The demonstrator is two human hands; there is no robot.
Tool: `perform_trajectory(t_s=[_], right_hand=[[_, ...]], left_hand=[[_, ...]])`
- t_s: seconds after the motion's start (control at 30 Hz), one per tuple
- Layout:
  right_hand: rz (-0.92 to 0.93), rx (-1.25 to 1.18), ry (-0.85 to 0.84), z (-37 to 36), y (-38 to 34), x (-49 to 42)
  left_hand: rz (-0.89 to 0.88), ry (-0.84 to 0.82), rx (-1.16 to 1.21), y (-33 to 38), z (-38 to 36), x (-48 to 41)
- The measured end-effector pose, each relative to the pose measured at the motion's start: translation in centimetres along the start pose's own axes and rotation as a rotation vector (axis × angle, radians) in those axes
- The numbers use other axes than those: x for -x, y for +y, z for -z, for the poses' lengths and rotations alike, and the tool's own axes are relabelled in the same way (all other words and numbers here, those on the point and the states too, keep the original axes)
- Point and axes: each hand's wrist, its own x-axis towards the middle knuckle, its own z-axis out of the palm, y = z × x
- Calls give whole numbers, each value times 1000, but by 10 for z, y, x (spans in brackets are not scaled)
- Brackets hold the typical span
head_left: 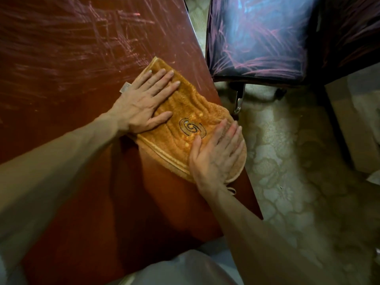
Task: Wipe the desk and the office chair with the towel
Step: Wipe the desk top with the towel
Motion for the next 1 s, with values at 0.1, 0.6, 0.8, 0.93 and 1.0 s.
perform_trajectory(t_s=[0.1,0.6,0.8,0.93,1.0], right_hand=[[166,15,29,-3,6,-27],[896,63,-115,8,-18,-136],[454,-103,51,0,-43,-109],[250,-21,30,-8,-75,-105],[234,22,55,-15,-78,-105]], left_hand=[[158,30,33,6,-1,9],[1005,46,197,105,-6,99],[595,-21,55,67,8,109],[109,-44,-16,27,9,99],[87,-70,30,16,5,93]])
